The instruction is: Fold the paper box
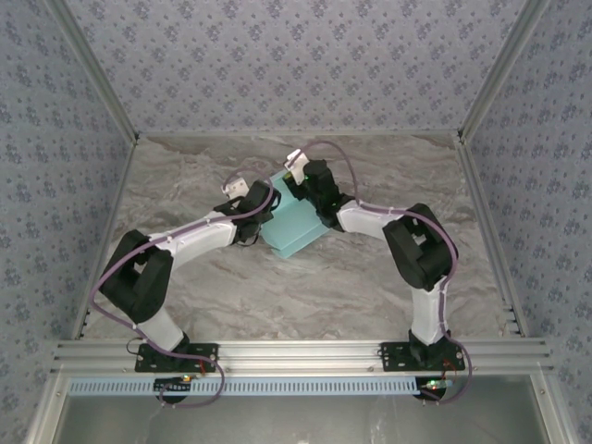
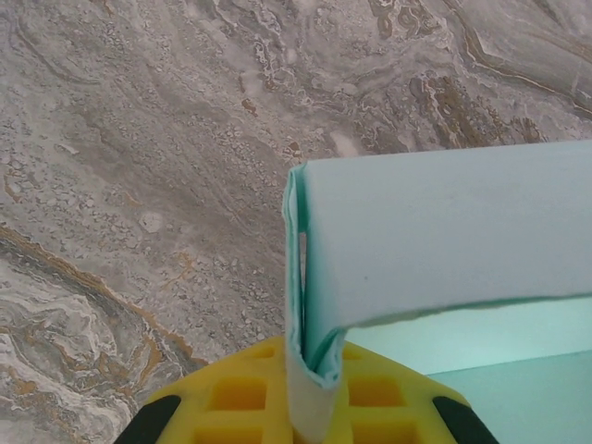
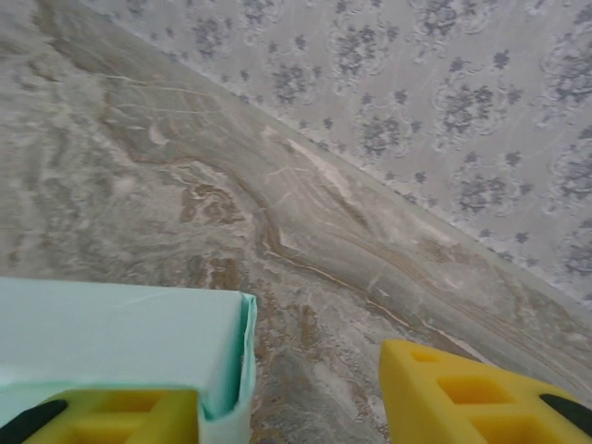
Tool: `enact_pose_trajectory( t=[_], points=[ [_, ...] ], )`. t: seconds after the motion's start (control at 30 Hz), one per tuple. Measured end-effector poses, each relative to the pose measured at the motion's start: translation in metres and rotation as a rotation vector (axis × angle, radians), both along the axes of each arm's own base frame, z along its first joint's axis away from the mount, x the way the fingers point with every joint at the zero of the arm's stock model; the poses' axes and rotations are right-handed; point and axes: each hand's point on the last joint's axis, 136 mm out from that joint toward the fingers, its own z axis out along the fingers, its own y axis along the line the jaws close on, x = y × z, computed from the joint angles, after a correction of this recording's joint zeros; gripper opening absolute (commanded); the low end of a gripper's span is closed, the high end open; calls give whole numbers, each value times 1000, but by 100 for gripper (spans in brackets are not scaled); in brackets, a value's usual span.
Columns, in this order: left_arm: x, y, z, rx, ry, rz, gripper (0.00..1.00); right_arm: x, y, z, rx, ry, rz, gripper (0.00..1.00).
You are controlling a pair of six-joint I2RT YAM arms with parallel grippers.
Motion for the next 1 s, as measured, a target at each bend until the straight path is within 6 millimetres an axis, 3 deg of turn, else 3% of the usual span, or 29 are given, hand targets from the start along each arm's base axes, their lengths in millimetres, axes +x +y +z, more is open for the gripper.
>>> enact_pose_trajectory(
  t=[0.17, 0.23, 0.33, 0.43, 0.53, 0.77, 1.0],
  points=[
    [4, 1, 5, -11, -10, 13, 0, -15, -13, 30, 147, 68, 86, 58],
    [6, 2, 7, -17, -16, 24, 0, -23, -27, 46, 232, 100, 82, 59],
    [8, 4, 7, -25, -18, 42, 0, -31, -51, 68, 370, 158, 17, 59],
    [9, 6, 8, -34, -18, 59, 0, -45, -73, 78, 564, 280, -91, 58],
    [11, 7, 9, -43, -18, 73, 0, -68, -76, 71, 730, 462, -178, 59],
    [15, 9, 2, -34, 2, 99, 0, -134, -24, 30, 767, 810, -254, 59],
    [13, 17, -7, -22, 31, 129, 0, -139, -39, 11, 762, 861, -394, 60]
  ],
)
